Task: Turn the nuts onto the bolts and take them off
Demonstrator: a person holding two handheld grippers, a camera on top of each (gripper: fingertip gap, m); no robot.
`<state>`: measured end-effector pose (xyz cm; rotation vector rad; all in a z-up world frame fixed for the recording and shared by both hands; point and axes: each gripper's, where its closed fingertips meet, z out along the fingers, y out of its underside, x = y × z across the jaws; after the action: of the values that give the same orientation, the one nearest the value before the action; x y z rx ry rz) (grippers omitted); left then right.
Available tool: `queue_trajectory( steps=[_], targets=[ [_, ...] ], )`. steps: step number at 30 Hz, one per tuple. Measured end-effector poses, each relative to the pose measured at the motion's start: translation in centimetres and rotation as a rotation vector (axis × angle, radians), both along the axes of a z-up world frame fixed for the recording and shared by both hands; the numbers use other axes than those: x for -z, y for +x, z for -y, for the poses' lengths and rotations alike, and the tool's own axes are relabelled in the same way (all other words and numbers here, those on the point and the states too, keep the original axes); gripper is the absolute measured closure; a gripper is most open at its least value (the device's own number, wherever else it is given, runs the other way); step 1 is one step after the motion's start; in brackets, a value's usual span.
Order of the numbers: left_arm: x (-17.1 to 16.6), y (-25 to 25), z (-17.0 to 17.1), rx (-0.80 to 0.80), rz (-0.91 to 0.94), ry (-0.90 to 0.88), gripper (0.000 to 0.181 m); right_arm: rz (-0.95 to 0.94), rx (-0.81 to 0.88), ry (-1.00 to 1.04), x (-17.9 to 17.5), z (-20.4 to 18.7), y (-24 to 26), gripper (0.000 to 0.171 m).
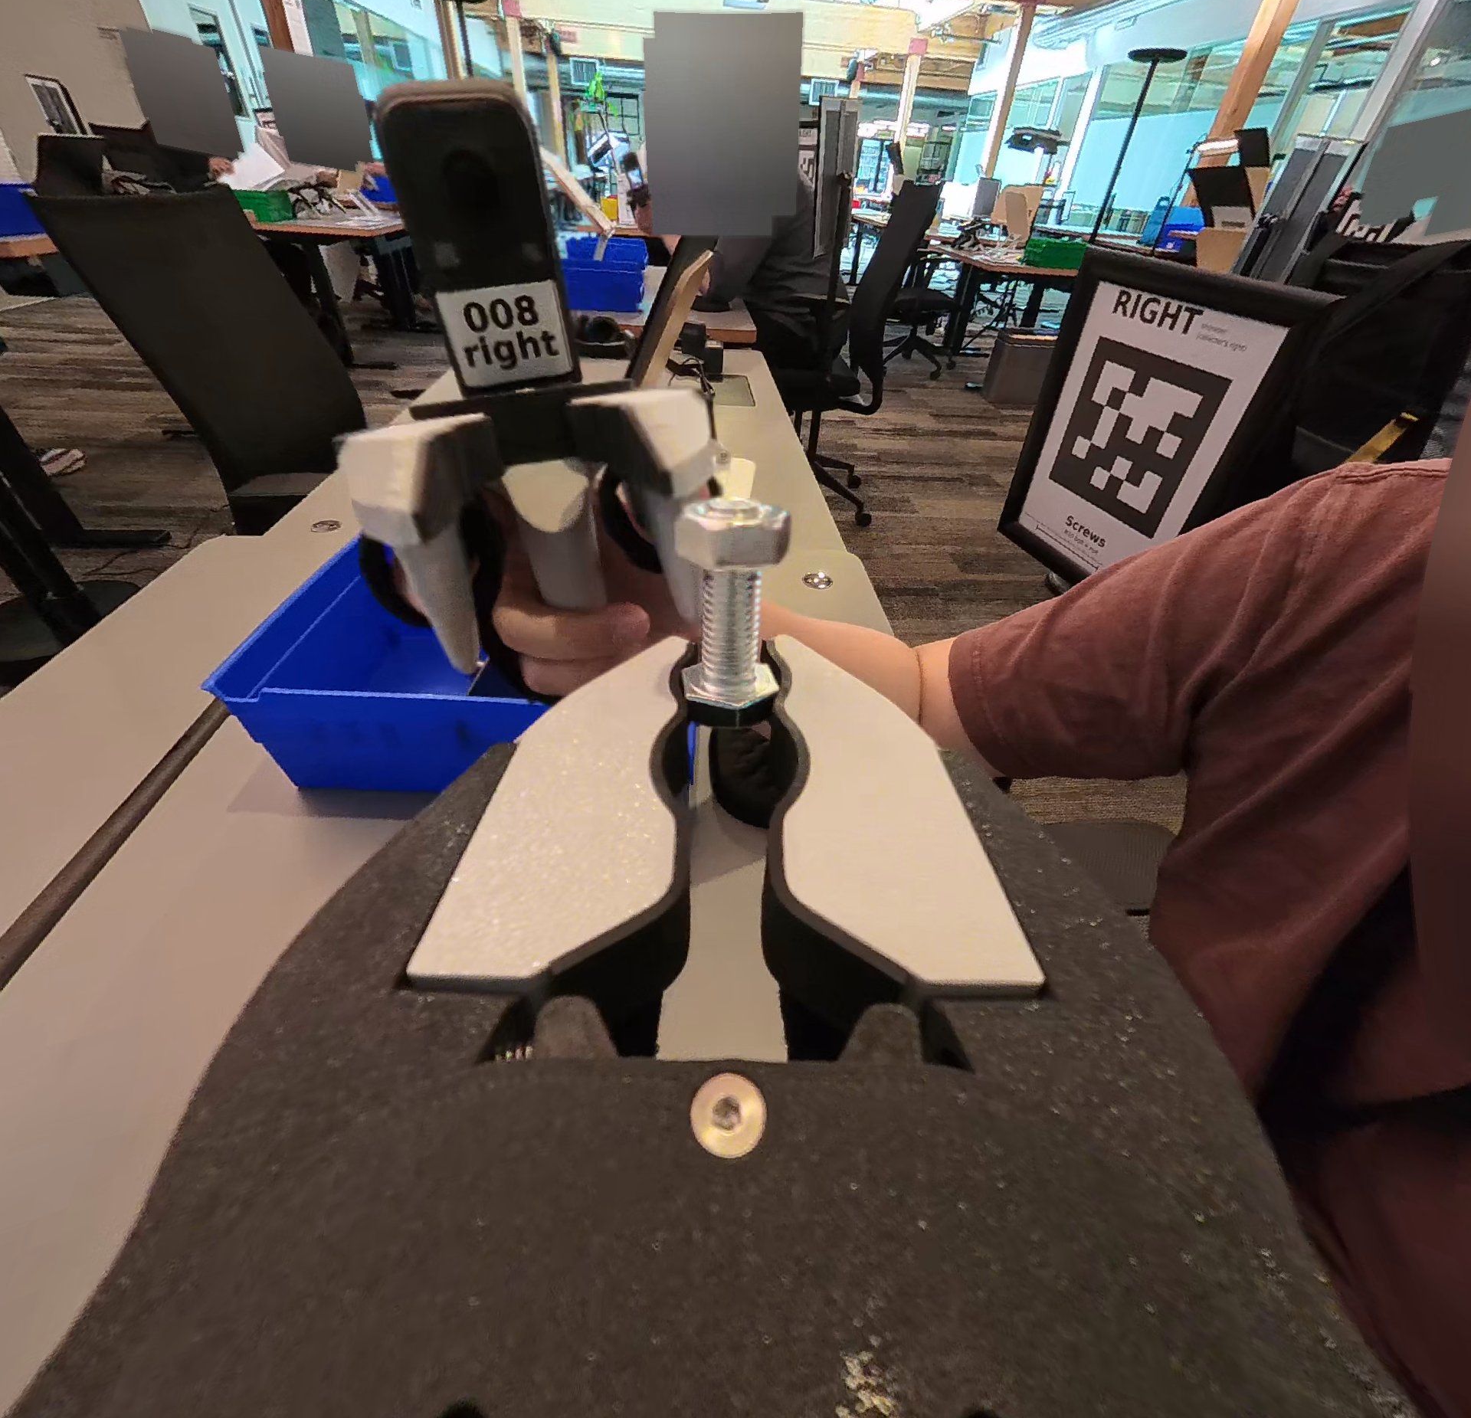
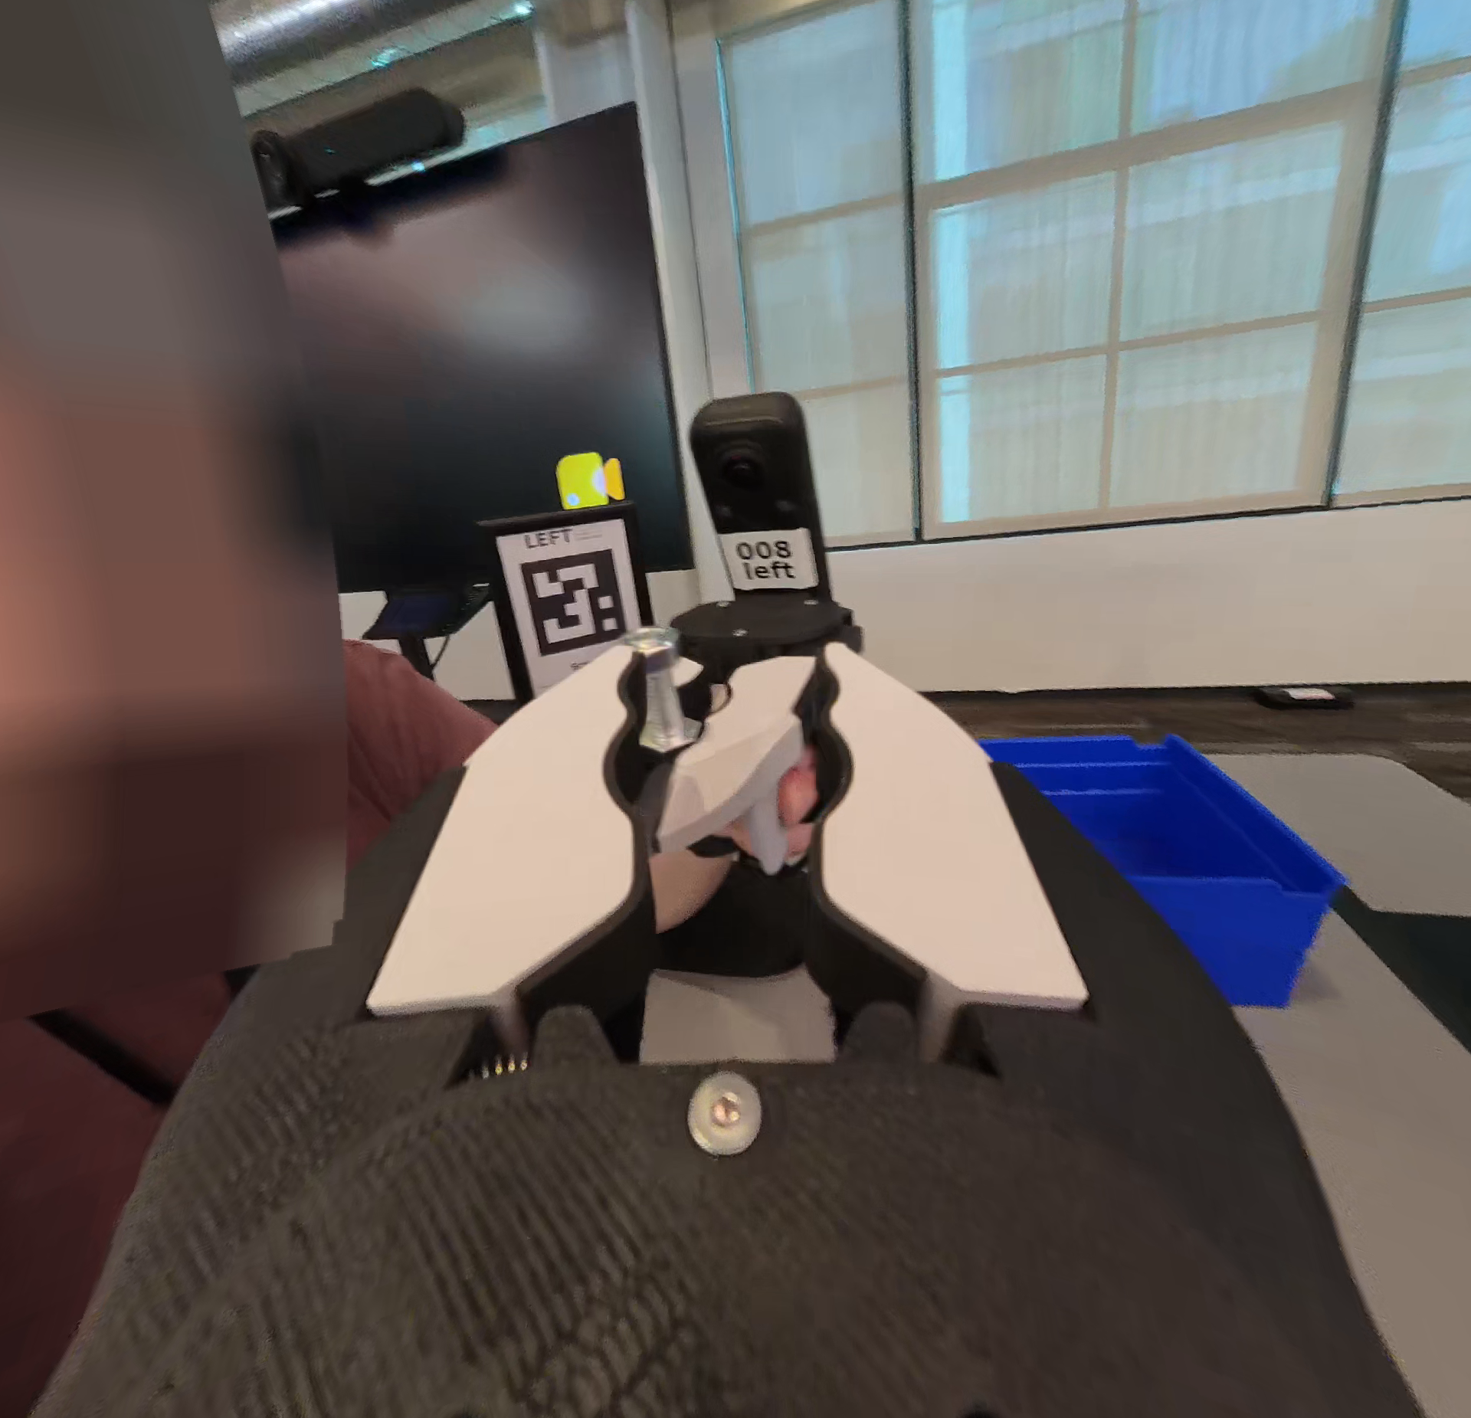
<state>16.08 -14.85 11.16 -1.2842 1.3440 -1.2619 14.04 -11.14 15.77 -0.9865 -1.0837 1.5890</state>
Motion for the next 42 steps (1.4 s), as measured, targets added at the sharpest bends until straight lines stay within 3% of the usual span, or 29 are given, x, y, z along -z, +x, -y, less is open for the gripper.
queue_trajectory(
  steps=[5,8,11,18,24,30,36,42],
  targets=[
    [0.1,0.0,-0.3,-0.004,-0.002,-0.003,0.167,0.047,-0.004,0.122,0.1,2.7,-1.6,0.129],
    [0.1,0.1,-0.1,0.006,0.003,-0.007,0.167,0.052,0.029,0.091,0.4,1.4,-1.5,0.126],
    [-0.2,0.0,0.1,0.015,0.014,-0.019,0.167,0.003,0.014,-0.011,0.2,-0.5,-0.1,0.134],
    [0.1,0.1,0.0,0.017,0.001,-0.018,0.167,0.037,-0.022,0.11,-0.2,2.9,-1.5,0.13],
    [-0.1,0.0,0.4,0.032,0.007,-0.017,0.167,-0.013,-0.038,-0.07,0.0,-0.3,-0.1,0.133],
    [-0.1,0.0,0.2,0.024,0.005,-0.016,0.167,0.06,-0.046,0.095,0.3,3.2,-2.1,0.13],
    [-0.5,-0.3,0.6,0.031,0.012,-0.014,0.167,-0.005,-0.048,-0.037,0.0,0.5,-0.5,0.136],
    [-0.1,-0.1,0.3,0.023,0.001,-0.013,0.167,-0.005,-0.098,0.044,-0.7,3.4,-1.3,0.135]
  ],
)
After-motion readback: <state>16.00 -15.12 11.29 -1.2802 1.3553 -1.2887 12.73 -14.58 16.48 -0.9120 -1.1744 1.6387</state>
